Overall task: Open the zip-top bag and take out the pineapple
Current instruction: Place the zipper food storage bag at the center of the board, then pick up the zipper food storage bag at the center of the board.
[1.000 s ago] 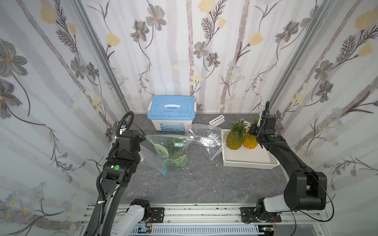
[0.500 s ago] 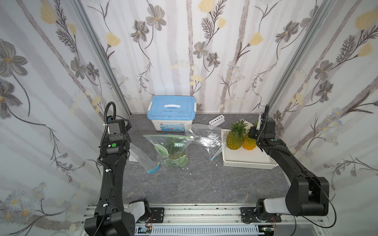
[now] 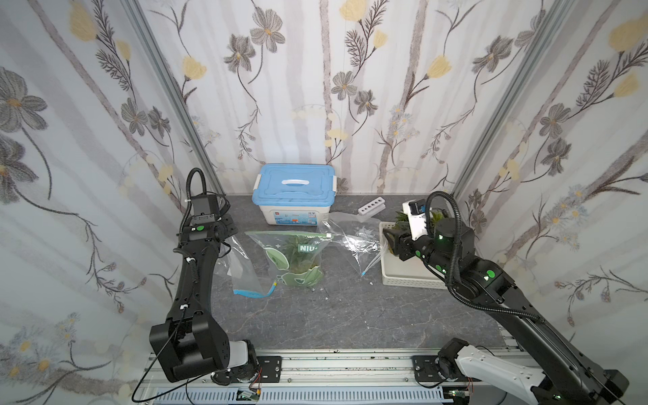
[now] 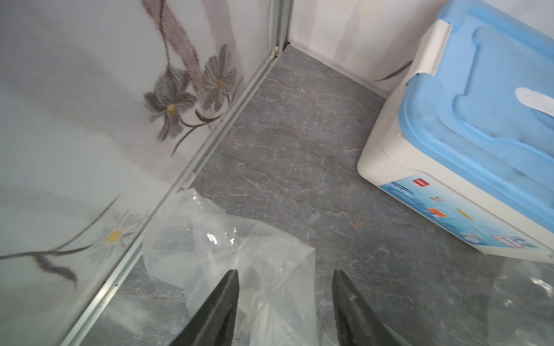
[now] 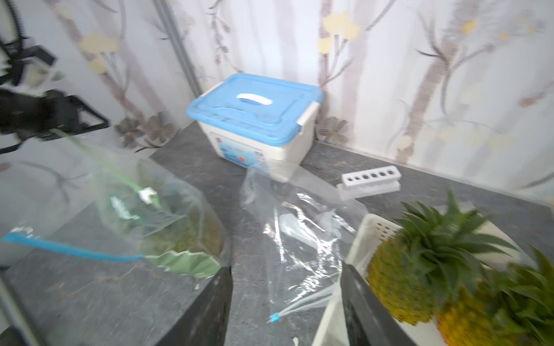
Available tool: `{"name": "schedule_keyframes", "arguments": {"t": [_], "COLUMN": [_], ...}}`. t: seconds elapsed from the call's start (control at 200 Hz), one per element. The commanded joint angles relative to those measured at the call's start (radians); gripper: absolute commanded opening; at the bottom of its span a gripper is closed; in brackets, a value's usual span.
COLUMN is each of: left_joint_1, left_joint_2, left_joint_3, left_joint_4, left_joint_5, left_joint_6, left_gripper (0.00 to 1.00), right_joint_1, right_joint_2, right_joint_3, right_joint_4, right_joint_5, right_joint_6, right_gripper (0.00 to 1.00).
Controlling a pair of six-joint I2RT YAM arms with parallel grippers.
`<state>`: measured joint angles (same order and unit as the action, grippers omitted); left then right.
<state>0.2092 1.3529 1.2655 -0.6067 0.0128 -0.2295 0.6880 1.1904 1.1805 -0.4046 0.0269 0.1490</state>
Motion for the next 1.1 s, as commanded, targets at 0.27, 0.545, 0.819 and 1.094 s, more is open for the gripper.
{"name": "schedule_keyframes", "arguments": {"t": [0.27, 0.545, 0.819, 1.094], "left_joint_1": [0.021, 0.087, 0.108, 0.112], "left_joint_2": [-0.087, 0.022, -0.157, -0.368], "left_joint_3": [-0.152, -0.019, -0.001, -0.064], "left_joint_4": [0.039, 0.035, 0.088, 0.060], "left_joint_5": [0.163, 0.204, 0.302, 0.313], "left_joint_6": [-0.092, -0.110, -0.130, -0.173], "left_gripper": [0.83, 1.00, 1.00, 1.00], "right_joint_1": [0.199, 0.224, 0.225, 0.225], "right_joint_2": [0.546, 0.914, 1.100, 1.200], "right_joint_3": [0.502, 0.990, 1.073, 1.073], "right_joint_4": [-0.094, -0.367, -0.438, -0.483], "right_joint_5": [-0.131, -0.180, -0.277, -0.290], "right_joint_6": [-0.214, -0.330, -0.349, -0.324], "right_gripper": [0.74, 0.76, 0.76, 0.69]}}
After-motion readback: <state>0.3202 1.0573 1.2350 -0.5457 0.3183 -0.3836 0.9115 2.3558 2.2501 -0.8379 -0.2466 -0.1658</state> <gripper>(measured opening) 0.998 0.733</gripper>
